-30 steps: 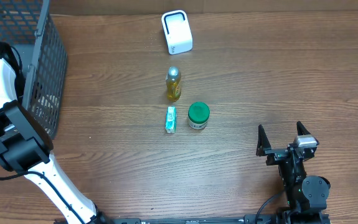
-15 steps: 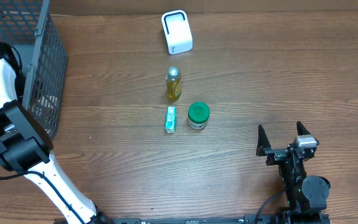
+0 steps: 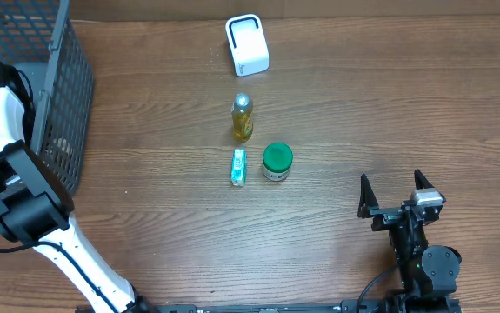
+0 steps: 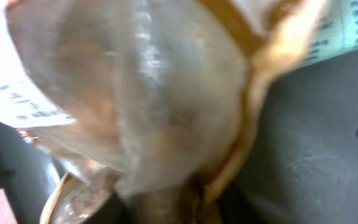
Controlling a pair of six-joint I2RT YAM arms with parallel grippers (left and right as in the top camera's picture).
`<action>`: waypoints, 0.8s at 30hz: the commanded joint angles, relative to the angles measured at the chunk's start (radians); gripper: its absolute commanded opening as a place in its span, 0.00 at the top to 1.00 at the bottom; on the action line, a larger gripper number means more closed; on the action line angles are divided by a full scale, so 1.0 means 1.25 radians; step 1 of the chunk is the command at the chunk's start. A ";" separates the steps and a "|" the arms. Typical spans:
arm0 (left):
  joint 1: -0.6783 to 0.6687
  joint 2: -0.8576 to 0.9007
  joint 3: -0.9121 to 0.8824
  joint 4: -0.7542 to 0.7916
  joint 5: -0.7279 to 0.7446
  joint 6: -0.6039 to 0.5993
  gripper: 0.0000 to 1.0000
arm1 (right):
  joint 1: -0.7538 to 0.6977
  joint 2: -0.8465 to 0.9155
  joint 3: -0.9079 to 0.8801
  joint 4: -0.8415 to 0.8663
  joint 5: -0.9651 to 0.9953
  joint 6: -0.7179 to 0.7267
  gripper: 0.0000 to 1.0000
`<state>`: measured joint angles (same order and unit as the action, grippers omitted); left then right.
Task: Scan the item barcode
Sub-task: 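Lift the mushroom bag out of the basket toward the table center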
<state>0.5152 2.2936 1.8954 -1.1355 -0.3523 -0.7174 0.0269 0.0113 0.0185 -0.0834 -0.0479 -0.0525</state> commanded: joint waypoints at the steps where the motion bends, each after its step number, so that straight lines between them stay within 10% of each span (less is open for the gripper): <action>1: 0.008 0.041 0.005 -0.031 0.071 0.021 0.87 | 0.004 -0.004 -0.009 0.002 0.002 -0.001 0.00; 24: 0.006 0.038 0.958 -0.425 0.192 0.106 0.96 | 0.004 -0.004 -0.009 0.002 0.002 -0.001 0.00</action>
<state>0.5194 2.3566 2.9688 -1.6508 -0.2028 -0.6411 0.0269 0.0113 0.0185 -0.0834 -0.0475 -0.0528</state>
